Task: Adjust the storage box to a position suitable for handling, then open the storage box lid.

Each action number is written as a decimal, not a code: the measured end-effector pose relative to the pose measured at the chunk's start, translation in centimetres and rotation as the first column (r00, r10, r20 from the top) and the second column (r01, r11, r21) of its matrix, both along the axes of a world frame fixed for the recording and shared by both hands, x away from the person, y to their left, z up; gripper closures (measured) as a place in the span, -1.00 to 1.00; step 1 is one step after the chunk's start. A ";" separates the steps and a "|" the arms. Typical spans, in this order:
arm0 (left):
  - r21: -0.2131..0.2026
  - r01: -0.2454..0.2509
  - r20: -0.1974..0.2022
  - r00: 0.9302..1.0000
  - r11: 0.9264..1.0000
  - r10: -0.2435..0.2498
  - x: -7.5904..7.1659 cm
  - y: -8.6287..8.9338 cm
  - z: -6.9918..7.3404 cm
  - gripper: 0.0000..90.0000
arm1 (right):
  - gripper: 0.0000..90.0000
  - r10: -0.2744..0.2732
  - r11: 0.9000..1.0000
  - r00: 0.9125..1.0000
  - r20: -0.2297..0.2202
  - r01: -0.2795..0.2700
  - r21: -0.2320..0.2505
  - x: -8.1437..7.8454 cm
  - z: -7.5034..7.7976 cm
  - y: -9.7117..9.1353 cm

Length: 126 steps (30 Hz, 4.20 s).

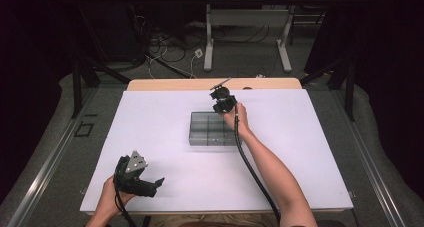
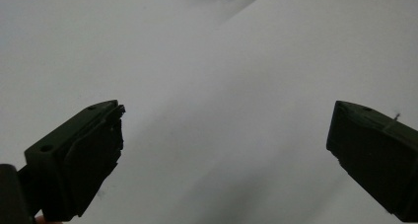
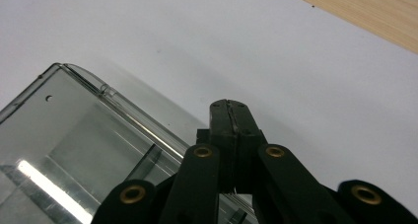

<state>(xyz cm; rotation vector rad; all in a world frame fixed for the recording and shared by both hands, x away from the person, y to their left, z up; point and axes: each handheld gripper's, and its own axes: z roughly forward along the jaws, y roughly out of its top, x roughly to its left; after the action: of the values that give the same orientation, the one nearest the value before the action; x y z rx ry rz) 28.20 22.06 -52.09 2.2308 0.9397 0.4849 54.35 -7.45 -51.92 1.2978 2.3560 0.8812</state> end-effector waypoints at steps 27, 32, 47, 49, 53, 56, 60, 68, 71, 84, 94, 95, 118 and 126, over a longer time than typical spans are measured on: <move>0.011 0.003 -0.004 1.000 1.000 -0.003 0.1 0.1 0.0 -0.99 | -0.08 0.170 0.977 0.985 0.003 -0.169 0.129 -6.5 3.5 -4.9; 0.016 0.003 -0.017 1.000 1.000 -0.003 0.1 0.1 0.1 -0.99 | -0.31 0.207 0.968 0.978 -0.009 -0.203 0.147 -8.3 3.7 -5.6; 0.021 0.010 -0.012 1.000 1.000 -0.009 0.3 0.4 0.1 -0.99 | -0.66 0.280 0.951 0.959 -0.038 -0.272 0.149 -12.5 3.0 -6.5; 0.018 0.009 -0.007 1.000 1.000 -0.009 0.3 0.3 0.0 -0.99 | -0.67 0.284 0.949 0.958 -0.026 -0.277 0.153 -13.1 2.7 -6.6; 0.022 0.012 -0.009 1.000 1.000 -0.012 0.2 0.3 0.1 -0.99 | -0.70 0.295 0.947 0.955 -0.040 -0.286 0.148 -14.3 2.8 -7.1; 0.021 0.010 -0.009 1.000 1.000 -0.010 0.2 0.3 0.1 -0.99 | -0.74 0.301 0.944 0.953 -0.038 -0.292 0.153 -15.0 2.7 -7.6; 0.019 0.010 -0.009 1.000 1.000 -0.010 0.2 0.3 0.1 -0.99 | -0.83 0.300 0.944 0.953 -0.045 -0.290 0.159 -16.0 2.2 -8.0; 0.012 0.005 -0.007 1.000 1.000 -0.005 0.2 0.2 0.1 -0.99 | -1.00 0.332 0.935 0.941 -0.067 -0.318 0.158 -17.8 1.5 -8.2; 0.008 0.007 -0.011 1.000 1.000 -0.007 0.2 0.1 0.0 -0.99 | -1.00 0.342 0.931 0.937 -0.070 -0.328 0.159 -18.2 1.1 -8.2; 0.011 0.008 -0.016 1.000 1.000 -0.008 0.3 0.1 0.0 -0.99 | -1.00 0.352 0.921 0.935 -0.051 -0.335 0.200 -18.0 -0.3 -7.6; 0.013 0.005 -0.002 1.000 1.000 -0.004 0.3 0.0 -0.1 -0.99 | -0.99 0.359 0.918 0.932 -0.039 -0.346 0.192 -17.6 -0.7 -6.5; 0.013 0.006 -0.003 1.000 1.000 -0.006 0.3 -0.1 -0.1 -0.99 | -0.99 0.354 0.920 0.935 -0.027 -0.343 0.192 -17.6 -0.8 -6.3; 0.021 0.009 -0.007 1.000 1.000 -0.009 0.2 -0.2 -0.1 -0.99 | 0.21 0.259 0.949 0.964 0.061 -0.266 0.167 -16.3 -1.3 -5.2; 0.025 0.006 -0.006 1.000 1.000 -0.006 0.2 -0.2 -0.1 -0.99 | 0.59 0.248 0.954 0.967 0.059 -0.255 0.161 -15.8 -2.0 -4.7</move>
<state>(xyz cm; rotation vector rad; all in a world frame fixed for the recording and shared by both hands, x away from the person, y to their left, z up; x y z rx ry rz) 28.42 21.90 -52.19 2.2586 0.9343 0.4903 38.59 -12.20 -53.93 1.0398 2.4991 1.1917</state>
